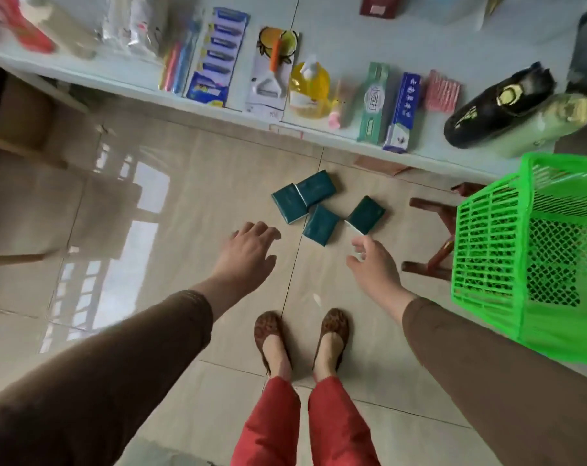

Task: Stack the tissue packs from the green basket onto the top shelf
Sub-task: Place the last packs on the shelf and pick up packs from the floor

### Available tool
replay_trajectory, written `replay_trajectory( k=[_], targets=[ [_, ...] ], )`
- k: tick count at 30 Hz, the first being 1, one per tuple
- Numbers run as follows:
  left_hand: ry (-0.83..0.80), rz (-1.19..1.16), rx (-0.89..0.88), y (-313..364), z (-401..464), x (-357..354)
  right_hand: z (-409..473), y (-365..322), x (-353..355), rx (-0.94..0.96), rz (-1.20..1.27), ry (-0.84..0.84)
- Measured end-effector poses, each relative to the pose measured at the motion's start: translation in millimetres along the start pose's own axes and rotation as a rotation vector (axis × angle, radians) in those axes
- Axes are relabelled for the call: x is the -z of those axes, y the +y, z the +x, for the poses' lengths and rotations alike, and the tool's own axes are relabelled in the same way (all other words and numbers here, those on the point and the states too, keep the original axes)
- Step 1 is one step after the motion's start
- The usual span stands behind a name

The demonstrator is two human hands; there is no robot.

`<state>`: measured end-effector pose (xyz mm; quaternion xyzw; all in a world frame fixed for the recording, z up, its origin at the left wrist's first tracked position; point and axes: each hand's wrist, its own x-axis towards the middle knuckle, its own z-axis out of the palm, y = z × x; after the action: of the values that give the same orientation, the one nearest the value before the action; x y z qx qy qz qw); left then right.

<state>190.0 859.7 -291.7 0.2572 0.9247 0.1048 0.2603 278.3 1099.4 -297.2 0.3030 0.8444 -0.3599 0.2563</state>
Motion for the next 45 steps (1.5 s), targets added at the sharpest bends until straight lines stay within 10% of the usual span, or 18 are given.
replay_trajectory(
  k=[18, 28, 36, 45],
  targets=[
    [0.005, 0.136, 0.115, -104, 278, -233, 303, 88, -166, 0.194, -0.664, -0.151],
    [-0.227, 0.09, 0.281, -118, 253, -267, 271, 133, -199, -0.072, -0.398, -0.113],
    [-0.294, -0.297, 0.43, -103, 95, -173, 122, 105, -118, -0.298, 0.195, -0.068],
    [-0.025, -0.485, 0.285, -21, -24, 148, -66, -85, 88, -0.094, 0.383, 0.082]
  ],
)
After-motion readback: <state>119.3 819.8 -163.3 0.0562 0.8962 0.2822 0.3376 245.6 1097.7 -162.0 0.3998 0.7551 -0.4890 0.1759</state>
